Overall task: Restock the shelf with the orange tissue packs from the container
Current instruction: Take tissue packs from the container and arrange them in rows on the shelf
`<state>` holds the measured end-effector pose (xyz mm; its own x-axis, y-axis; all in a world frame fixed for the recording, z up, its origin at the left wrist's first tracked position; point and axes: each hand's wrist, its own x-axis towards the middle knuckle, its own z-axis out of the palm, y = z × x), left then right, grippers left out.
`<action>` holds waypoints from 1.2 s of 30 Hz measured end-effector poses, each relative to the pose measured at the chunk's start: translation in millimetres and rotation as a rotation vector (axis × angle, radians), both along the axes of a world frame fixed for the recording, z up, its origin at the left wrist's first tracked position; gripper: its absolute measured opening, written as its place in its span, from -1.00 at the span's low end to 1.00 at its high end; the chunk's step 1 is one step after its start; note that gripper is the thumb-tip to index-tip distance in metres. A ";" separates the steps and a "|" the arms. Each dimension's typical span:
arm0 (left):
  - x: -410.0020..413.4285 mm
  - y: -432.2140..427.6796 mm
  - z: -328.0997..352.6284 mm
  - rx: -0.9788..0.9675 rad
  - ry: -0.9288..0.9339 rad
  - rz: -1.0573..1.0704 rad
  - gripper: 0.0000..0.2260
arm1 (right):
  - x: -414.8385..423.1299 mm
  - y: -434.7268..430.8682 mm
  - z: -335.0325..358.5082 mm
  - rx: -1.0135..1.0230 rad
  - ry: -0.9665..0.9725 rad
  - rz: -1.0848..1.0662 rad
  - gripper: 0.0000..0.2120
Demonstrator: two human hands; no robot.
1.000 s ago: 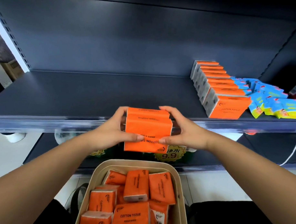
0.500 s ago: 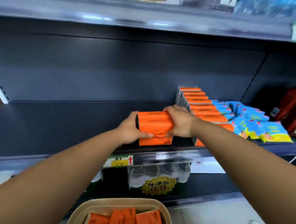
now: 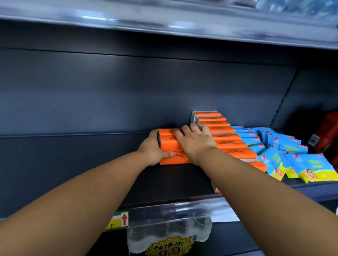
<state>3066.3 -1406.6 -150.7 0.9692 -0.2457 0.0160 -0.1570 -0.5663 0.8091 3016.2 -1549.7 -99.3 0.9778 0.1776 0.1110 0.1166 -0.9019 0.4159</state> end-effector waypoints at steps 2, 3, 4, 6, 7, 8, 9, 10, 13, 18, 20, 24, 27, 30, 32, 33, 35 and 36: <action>13.4 -9.9 -2.2 -0.016 -0.013 0.019 -0.11 | 9.2 -1.0 0.1 0.016 -0.048 0.003 -0.41; 20.3 -13.4 -2.9 -0.026 -0.017 0.025 -0.12 | 13.1 -0.2 -1.3 0.038 -0.073 -0.001 -0.45; 27.0 -15.4 -3.2 -0.031 -0.015 0.029 -0.13 | 16.0 2.2 -3.2 0.073 -0.096 -0.018 -0.48; 41.1 -20.6 -3.5 -0.026 -0.020 0.035 -0.17 | 21.2 4.4 -7.2 0.180 -0.097 -0.094 -0.56; 47.8 -22.2 -4.5 -0.016 -0.029 0.040 -0.19 | 24.5 4.8 -10.3 0.227 -0.051 -0.121 -0.57; 53.8 -23.7 -5.4 -0.004 -0.038 0.049 -0.21 | 27.4 4.4 -14.1 0.253 0.020 -0.135 -0.56; 59.0 -24.9 -5.6 0.002 -0.046 0.054 -0.22 | 29.9 3.7 -17.7 0.264 0.092 -0.137 -0.52; 62.9 -26.9 -5.4 0.001 -0.050 0.056 -0.23 | 32.8 2.2 -21.5 0.269 0.153 -0.138 -0.49; 72.7 -31.9 -3.6 -0.031 -0.048 0.061 -0.21 | 44.6 -1.4 -29.6 0.289 0.245 -0.167 -0.41; 87.0 -34.5 -5.3 0.063 -0.046 0.096 -0.22 | 62.7 -2.2 -27.7 0.312 0.288 -0.210 -0.37; 92.0 -36.4 -7.7 0.104 -0.032 0.117 -0.29 | 67.9 -0.8 -25.6 0.316 0.292 -0.201 -0.36; 102.7 -40.8 -14.3 0.125 -0.066 0.182 -0.47 | 77.8 3.6 -26.4 0.316 0.304 -0.184 -0.36; 104.0 -46.8 -17.9 0.056 -0.082 0.052 -0.57 | 87.2 1.0 -33.2 0.345 0.245 -0.159 -0.44; 103.7 -52.3 -20.1 0.052 -0.088 0.058 -0.57 | 89.3 -3.8 -36.9 0.369 0.227 -0.162 -0.46; 101.5 -54.6 -20.9 0.086 -0.083 0.085 -0.56 | 87.3 -5.0 -38.6 0.387 0.214 -0.158 -0.45; 99.6 -54.3 -20.9 0.117 -0.077 0.089 -0.56 | 86.4 -4.7 -39.9 0.399 0.209 -0.154 -0.45; 93.2 -51.5 -19.2 0.146 -0.079 0.096 -0.59 | 82.5 -3.8 -41.9 0.426 0.199 -0.138 -0.46; 88.3 -47.8 -18.0 0.149 -0.083 0.096 -0.61 | 79.0 -3.3 -41.3 0.443 0.191 -0.136 -0.47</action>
<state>3154.5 -1454.4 -168.7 0.9852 -0.1580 0.0670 -0.1591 -0.6946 0.7015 3095.2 -1553.0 -140.6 0.9991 0.0239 -0.0363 0.0229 -0.9994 -0.0274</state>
